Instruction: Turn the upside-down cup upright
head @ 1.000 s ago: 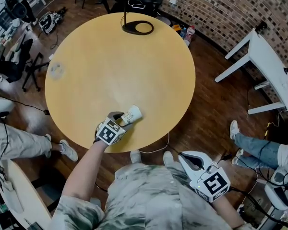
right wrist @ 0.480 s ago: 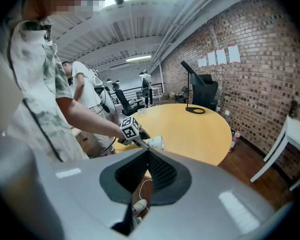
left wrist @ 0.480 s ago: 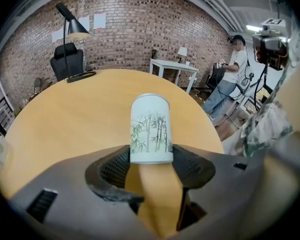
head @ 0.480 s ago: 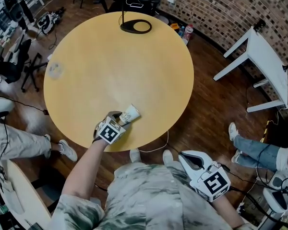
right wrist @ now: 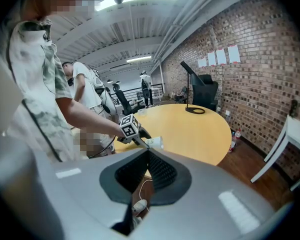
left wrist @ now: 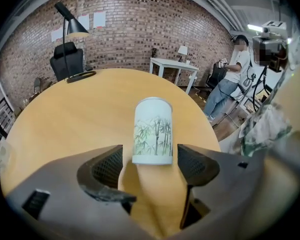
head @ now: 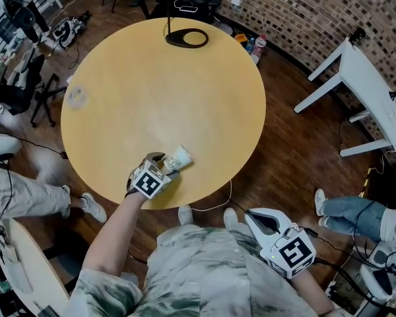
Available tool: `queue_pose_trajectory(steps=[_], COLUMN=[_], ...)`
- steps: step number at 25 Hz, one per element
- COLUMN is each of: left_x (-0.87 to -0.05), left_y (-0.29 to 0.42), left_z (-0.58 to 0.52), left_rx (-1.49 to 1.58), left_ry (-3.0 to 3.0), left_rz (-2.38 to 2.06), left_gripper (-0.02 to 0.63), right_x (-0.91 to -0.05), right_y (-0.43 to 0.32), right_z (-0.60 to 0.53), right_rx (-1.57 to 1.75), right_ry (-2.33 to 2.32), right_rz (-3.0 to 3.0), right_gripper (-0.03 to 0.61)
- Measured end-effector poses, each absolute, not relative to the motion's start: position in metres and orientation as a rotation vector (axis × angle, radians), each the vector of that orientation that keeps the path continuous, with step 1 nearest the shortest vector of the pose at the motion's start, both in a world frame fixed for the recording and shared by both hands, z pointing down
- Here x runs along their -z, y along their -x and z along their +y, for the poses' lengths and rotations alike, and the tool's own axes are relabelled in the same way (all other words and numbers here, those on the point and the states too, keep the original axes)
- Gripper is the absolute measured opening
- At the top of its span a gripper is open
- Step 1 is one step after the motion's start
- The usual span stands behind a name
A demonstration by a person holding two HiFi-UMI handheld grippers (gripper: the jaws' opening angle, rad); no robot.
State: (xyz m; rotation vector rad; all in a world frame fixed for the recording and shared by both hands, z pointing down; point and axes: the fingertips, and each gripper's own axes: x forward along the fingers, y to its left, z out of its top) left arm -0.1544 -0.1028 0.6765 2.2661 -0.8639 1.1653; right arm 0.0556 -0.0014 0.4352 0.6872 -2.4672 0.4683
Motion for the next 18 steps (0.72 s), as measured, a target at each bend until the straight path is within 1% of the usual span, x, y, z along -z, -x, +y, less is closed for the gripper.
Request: queue_pose_trajectory(steps=[6,12,14,15,18], left_x=[-0.651,-0.66,-0.668,-0.671,-0.672], left_y=[0.135,0.105,0.1,0.099,0.099], left_z=[-0.111,-0.125,-0.123,-0.122,-0.124], left_rx=[-1.267,-1.436,-1.509,-1.536,-1.56], left_ry=[-2.254,-2.188,-2.163,-2.156,-2.153], left_rz=[-0.853,-0.794,-0.741,-0.725,-0.715], left_gripper=[0.348,0.348,0.344,0.319,0.316], right_x=[-0.436,-0.438,-0.437,-0.436,-0.436], right_y=[-0.058,-0.062,-0.064,-0.065,-0.071], right_z=[-0.002,-0.004,-0.005,-0.004,-0.003], right_rx=[-0.469,-0.473,-0.477,-0.479,-0.486], right_ry=[-0.677,-0.672,-0.682,-0.688,-0.698], right_rz=[-2.477,-2.478,-2.478,-2.476,-2.473], right_gripper=[0.002,0.002,0.002,0.002,0.002])
